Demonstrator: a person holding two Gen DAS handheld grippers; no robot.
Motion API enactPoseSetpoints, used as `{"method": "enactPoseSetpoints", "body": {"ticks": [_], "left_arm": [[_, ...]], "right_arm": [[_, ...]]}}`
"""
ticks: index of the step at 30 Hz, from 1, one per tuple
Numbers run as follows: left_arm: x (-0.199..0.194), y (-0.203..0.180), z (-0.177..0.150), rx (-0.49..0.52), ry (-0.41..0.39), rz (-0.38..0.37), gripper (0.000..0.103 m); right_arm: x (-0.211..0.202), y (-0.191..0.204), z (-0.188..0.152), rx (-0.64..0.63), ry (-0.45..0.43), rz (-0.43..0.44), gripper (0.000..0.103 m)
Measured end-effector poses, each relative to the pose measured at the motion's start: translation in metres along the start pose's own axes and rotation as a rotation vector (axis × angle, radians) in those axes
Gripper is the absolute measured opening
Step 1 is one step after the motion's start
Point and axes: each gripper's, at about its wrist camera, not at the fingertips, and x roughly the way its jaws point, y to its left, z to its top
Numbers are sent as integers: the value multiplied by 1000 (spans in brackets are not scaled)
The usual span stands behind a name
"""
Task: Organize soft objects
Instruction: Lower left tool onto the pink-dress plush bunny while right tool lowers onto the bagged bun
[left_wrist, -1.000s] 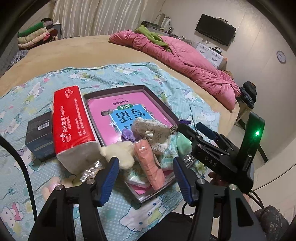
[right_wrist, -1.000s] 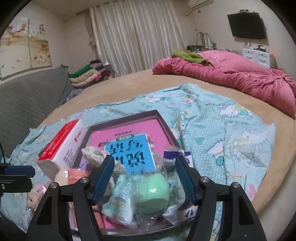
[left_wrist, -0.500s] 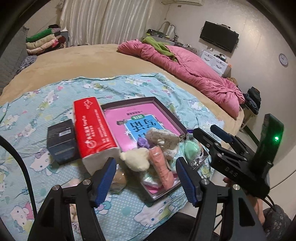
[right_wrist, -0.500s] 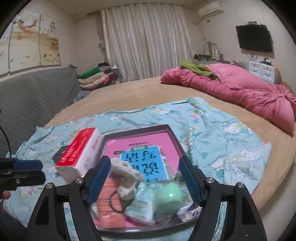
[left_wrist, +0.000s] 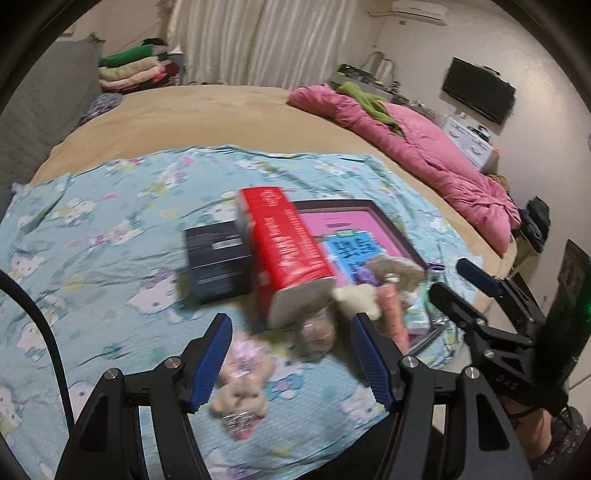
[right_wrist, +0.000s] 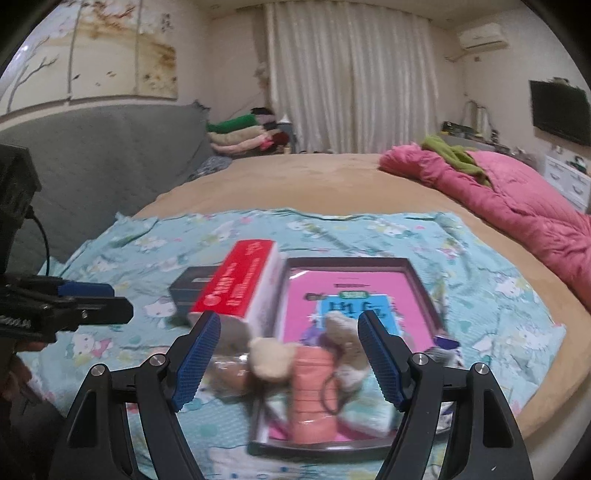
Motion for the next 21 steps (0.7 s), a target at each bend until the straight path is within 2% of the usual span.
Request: {"method": "enactPoseSetpoints", "body": {"ticks": [5, 10, 15, 21], "left_arm": [[2, 29, -13, -26, 46, 43, 67], [21, 44, -33, -30, 114, 69, 67], [40, 44, -42, -27, 164, 61, 67], [68, 36, -49, -6, 214, 52, 67]], "right_arm": [[9, 23, 1, -52, 36, 27, 78], [20, 48, -4, -149, 82, 46, 78], [30, 73, -15, -288, 140, 57, 78], [48, 89, -37, -460, 209, 28, 78]]}}
